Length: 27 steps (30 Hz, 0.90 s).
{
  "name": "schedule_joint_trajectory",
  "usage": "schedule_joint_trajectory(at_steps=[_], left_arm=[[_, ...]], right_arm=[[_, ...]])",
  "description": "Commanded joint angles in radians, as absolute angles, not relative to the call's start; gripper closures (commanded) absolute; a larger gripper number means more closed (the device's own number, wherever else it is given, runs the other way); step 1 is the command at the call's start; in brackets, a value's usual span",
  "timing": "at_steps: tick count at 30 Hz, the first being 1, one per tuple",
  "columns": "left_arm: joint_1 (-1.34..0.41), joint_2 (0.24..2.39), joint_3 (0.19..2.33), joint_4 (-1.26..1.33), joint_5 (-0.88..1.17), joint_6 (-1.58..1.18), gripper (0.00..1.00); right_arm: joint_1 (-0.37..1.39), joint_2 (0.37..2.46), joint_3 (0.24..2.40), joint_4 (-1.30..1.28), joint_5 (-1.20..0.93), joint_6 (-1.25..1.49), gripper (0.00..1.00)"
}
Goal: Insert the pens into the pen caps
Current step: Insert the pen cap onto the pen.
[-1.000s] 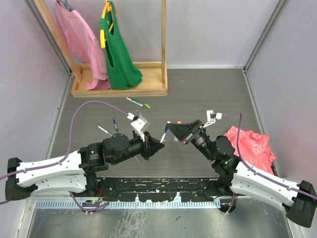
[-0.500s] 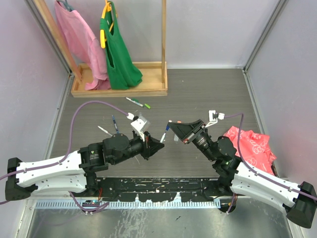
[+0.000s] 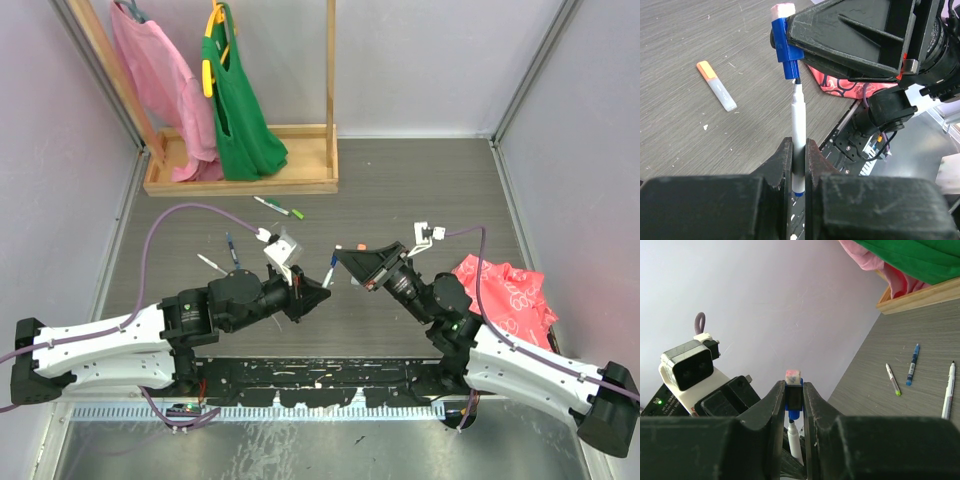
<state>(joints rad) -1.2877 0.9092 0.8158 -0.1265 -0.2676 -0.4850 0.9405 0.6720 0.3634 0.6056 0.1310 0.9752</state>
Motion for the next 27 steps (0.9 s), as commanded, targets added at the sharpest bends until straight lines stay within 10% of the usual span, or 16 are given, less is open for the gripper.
schedule_joint_trajectory(at_steps=[1, 27], left_arm=[[-1.29, 0.881, 0.819, -0.063, -0.291, -0.479, 1.0], [-1.29, 0.879, 0.816, -0.051, -0.329, -0.48, 1.0]], right_arm=[[0.942, 0.681, 0.38, 0.64, 0.101, 0.97, 1.0], [0.942, 0.692, 0.393, 0.658, 0.044, 0.951, 1.0]])
